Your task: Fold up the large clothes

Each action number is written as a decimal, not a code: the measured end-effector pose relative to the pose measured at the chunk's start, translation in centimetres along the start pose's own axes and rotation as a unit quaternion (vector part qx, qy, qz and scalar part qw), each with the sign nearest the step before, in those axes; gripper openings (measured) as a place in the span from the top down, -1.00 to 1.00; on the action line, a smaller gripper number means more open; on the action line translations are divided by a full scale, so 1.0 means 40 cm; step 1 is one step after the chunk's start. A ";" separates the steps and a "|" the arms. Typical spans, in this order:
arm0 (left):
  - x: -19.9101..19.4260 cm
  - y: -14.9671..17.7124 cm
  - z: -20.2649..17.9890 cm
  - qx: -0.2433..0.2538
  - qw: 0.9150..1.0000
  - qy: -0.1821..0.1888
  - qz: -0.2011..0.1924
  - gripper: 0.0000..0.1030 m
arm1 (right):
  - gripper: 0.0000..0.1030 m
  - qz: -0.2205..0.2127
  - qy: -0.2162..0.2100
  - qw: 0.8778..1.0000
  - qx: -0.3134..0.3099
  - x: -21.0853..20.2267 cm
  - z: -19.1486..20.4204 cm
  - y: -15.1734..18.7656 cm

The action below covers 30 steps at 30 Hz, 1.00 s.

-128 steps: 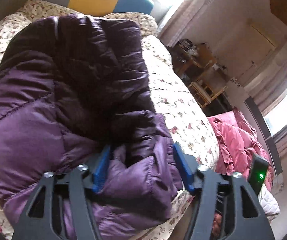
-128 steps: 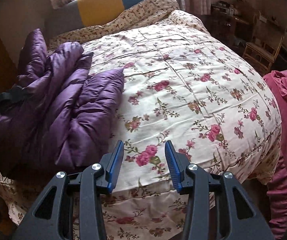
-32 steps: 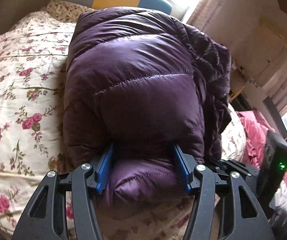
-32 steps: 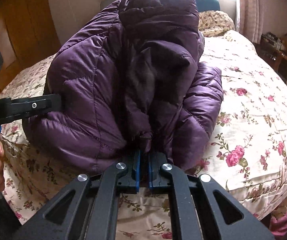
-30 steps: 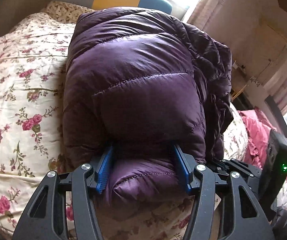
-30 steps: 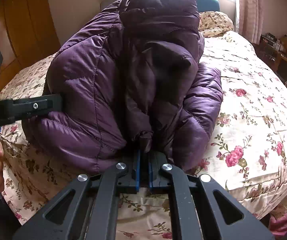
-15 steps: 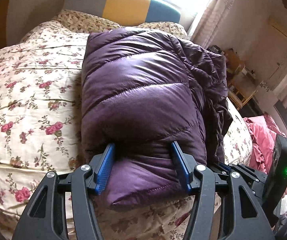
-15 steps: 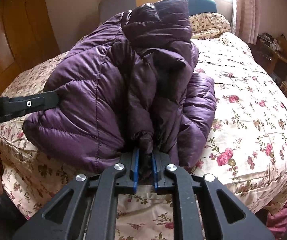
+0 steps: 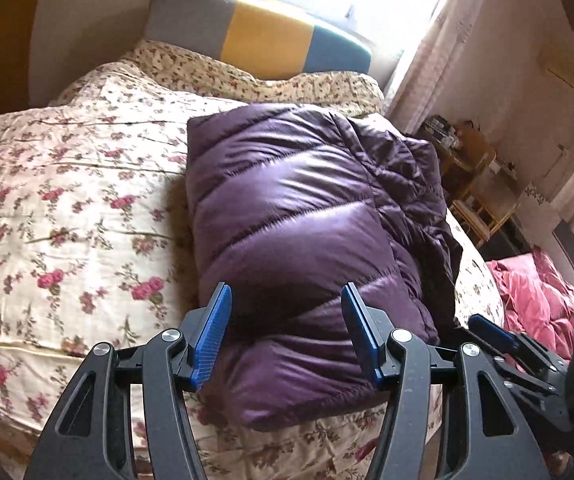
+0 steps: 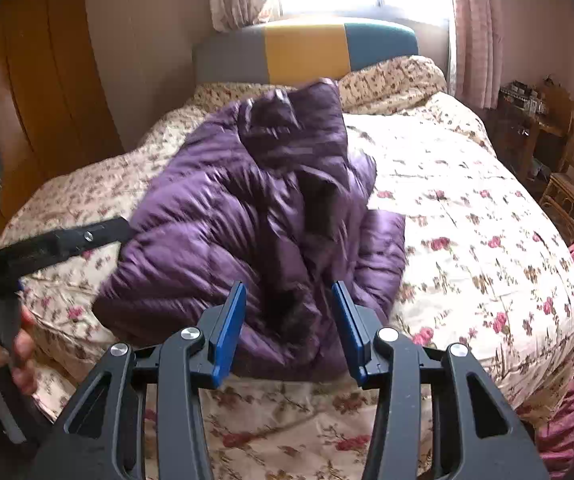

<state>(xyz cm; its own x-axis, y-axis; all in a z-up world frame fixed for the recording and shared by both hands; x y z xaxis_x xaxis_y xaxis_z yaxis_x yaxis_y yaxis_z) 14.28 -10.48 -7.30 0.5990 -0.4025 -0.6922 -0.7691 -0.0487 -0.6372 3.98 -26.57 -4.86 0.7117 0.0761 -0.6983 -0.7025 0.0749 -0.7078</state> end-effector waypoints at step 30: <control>0.134 -0.114 -0.003 0.027 0.999 -0.015 0.024 -0.10 | 0.23 0.069 0.095 0.993 0.024 0.283 -0.109 -0.162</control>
<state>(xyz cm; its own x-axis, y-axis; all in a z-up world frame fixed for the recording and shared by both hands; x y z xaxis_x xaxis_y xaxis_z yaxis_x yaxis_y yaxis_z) 20.95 -12.54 -8.06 0.5679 -0.3762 -0.7321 -0.7847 0.0208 -0.6195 16.59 -30.52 -8.63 0.5924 -0.1004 -0.7993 -0.7896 0.1246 -0.6008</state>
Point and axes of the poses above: each gripper's, at about its wrist camera, not at the fingertips, and x roughly the way its jaws point, z to its left, y to its underside, the point moved 9 cm from there along x, roughly the way its jaws point, and after that the axes turned 4 degrees about z, right-handed, at the moved point
